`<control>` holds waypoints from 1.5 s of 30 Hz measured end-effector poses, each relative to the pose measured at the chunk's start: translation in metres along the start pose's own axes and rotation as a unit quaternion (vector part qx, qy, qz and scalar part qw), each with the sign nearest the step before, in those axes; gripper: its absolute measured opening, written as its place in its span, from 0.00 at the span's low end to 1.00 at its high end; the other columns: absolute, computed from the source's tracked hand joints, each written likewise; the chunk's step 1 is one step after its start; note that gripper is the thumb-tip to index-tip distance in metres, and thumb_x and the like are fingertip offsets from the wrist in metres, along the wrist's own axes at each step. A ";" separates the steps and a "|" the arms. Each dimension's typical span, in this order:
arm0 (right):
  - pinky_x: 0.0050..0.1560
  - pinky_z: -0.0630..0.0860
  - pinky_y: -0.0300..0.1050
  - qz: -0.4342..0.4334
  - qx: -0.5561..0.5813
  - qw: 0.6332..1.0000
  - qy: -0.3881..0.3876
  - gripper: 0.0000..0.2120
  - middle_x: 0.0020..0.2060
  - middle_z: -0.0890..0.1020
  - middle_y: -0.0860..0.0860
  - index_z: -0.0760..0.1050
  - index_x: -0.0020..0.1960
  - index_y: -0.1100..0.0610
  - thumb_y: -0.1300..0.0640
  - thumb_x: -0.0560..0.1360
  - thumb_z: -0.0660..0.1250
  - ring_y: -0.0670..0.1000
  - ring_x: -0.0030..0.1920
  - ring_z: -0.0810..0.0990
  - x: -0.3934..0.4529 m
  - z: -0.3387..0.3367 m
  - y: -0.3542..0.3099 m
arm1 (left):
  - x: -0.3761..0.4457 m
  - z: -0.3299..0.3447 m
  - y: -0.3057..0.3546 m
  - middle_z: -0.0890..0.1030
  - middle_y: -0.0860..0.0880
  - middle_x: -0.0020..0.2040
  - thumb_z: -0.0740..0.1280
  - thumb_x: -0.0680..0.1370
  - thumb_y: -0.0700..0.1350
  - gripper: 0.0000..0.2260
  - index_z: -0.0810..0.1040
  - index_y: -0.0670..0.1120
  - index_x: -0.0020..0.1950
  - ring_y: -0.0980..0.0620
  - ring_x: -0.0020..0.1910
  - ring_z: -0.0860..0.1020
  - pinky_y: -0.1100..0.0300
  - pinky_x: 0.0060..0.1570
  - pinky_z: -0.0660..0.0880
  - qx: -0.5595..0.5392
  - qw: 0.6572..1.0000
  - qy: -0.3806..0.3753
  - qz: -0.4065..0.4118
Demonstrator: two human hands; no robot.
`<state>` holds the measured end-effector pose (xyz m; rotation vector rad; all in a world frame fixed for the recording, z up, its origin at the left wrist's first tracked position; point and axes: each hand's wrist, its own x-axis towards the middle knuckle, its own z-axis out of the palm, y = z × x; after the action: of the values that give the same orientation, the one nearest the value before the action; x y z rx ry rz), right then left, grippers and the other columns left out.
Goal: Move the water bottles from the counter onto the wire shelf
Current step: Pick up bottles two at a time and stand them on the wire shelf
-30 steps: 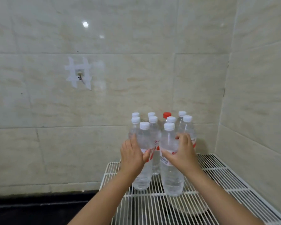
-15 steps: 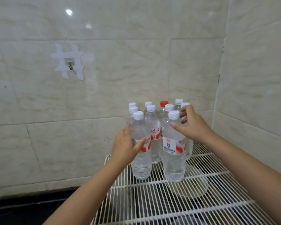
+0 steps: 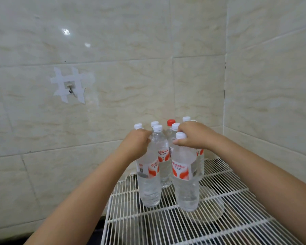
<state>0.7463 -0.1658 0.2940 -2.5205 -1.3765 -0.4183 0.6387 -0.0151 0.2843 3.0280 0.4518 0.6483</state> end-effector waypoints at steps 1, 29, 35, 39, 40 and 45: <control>0.36 0.67 0.43 0.010 -0.011 1.000 0.013 0.14 0.39 0.74 0.51 0.65 0.37 0.54 0.46 0.73 0.64 0.54 0.44 0.74 -0.001 0.001 -0.003 | 0.000 0.000 -0.001 0.76 0.40 0.60 0.56 0.81 0.41 0.13 0.74 0.39 0.61 0.41 0.58 0.74 0.54 0.54 0.71 0.020 1.000 0.005 -0.005; 0.52 0.73 0.48 0.012 0.128 0.990 -0.055 0.19 0.59 0.76 0.55 0.66 0.64 0.59 0.50 0.77 0.59 0.55 0.56 0.76 -0.018 -0.001 -0.012 | -0.037 -0.004 -0.016 0.76 0.45 0.63 0.66 0.77 0.43 0.18 0.72 0.45 0.67 0.49 0.59 0.76 0.61 0.55 0.71 -0.164 0.981 0.085 -0.060; 0.36 0.66 0.41 -0.023 0.117 0.992 -0.040 0.08 0.36 0.75 0.52 0.71 0.39 0.57 0.55 0.72 0.67 0.52 0.39 0.74 -0.010 -0.003 -0.004 | -0.039 -0.004 -0.008 0.79 0.46 0.62 0.70 0.74 0.46 0.23 0.71 0.46 0.67 0.48 0.59 0.77 0.57 0.56 0.73 -0.163 0.980 0.076 -0.086; 0.33 0.63 0.39 -0.054 0.114 0.991 -0.034 0.12 0.30 0.70 0.46 0.66 0.33 0.52 0.57 0.72 0.67 0.48 0.35 0.71 0.000 -0.001 -0.017 | -0.035 0.000 -0.001 0.79 0.44 0.61 0.67 0.76 0.46 0.19 0.72 0.45 0.67 0.46 0.60 0.76 0.56 0.58 0.73 -0.173 0.973 0.107 -0.111; 0.33 0.63 0.40 -0.054 0.114 0.991 -0.034 0.11 0.30 0.70 0.47 0.67 0.34 0.55 0.57 0.72 0.67 0.49 0.36 0.71 0.003 0.001 -0.019 | -0.034 0.001 0.001 0.79 0.44 0.61 0.67 0.76 0.46 0.19 0.73 0.45 0.67 0.45 0.60 0.76 0.56 0.57 0.72 -0.177 0.971 0.117 -0.112; 0.31 0.61 0.39 -0.038 0.126 0.991 -0.012 0.15 0.30 0.67 0.48 0.64 0.30 0.54 0.57 0.72 0.67 0.50 0.36 0.70 0.015 0.007 -0.018 | -0.024 0.006 0.003 0.79 0.44 0.62 0.66 0.77 0.45 0.19 0.72 0.44 0.67 0.45 0.61 0.76 0.58 0.57 0.71 -0.173 0.971 0.122 -0.111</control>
<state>0.7396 -0.1418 0.2948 -2.2819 -1.4398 -0.2113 0.6214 -0.0242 0.2693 2.5364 0.6016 0.9715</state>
